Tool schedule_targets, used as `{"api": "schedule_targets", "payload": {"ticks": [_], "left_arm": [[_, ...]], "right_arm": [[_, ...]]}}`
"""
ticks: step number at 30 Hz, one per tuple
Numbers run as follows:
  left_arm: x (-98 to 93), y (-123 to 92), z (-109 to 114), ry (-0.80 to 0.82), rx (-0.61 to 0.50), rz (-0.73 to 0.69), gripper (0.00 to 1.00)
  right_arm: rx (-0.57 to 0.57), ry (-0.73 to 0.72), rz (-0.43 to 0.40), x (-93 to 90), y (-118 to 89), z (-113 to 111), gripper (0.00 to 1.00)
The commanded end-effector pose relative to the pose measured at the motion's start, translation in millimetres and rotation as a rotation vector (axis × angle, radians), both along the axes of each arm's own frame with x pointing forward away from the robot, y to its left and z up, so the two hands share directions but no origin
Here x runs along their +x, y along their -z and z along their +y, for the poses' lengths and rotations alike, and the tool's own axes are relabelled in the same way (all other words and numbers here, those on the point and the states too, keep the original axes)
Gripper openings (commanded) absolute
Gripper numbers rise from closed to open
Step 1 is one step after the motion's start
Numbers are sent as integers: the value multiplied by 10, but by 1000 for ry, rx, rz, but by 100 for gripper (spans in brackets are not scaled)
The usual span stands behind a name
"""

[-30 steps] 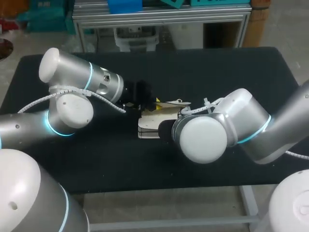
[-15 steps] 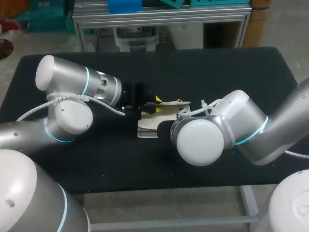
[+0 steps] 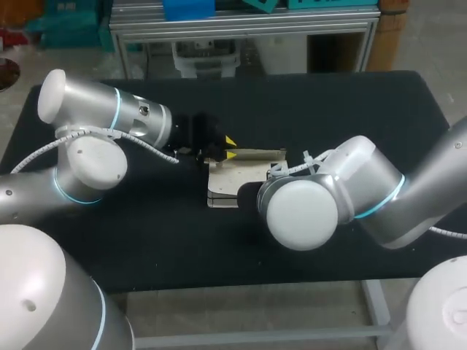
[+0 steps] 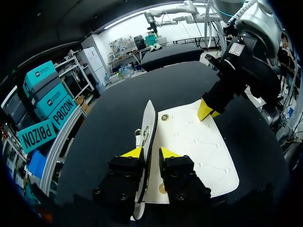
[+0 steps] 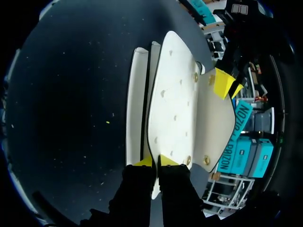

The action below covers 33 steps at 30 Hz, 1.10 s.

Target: Pick up the bag, open it, inspect its contents, close it, and place it on the opposite side

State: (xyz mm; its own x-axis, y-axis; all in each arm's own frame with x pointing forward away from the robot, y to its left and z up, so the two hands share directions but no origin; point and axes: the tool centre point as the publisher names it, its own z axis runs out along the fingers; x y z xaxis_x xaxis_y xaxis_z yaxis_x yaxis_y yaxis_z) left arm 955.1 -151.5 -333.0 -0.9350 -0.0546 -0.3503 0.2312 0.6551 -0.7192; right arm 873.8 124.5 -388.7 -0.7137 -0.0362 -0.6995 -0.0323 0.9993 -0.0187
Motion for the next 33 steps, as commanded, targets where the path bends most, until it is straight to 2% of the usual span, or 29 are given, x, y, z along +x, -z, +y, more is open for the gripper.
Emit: {"api": "schedule_targets", "payload": {"ticks": [1, 6, 14, 21, 28, 33], "left_arm": [[29, 31, -34, 8, 13, -1, 0], [-79, 87, -35, 45, 22, -30, 0], [-356, 313, -42, 85, 31, -150, 0], [-403, 442, -26, 105, 67, -226, 0], [-419, 456, 30, 121, 60, -264, 0], [-443, 474, -41, 163, 84, -279, 0]], "right_arm": [[16, -12, -261, -5, 79, -16, 0], [16, -12, -261, -5, 79, -16, 0], [16, -12, -261, -5, 79, -16, 0], [16, -12, -261, -5, 79, -16, 0], [16, -12, -261, -5, 79, -16, 0], [16, -12, -261, -5, 79, -16, 0]]}}
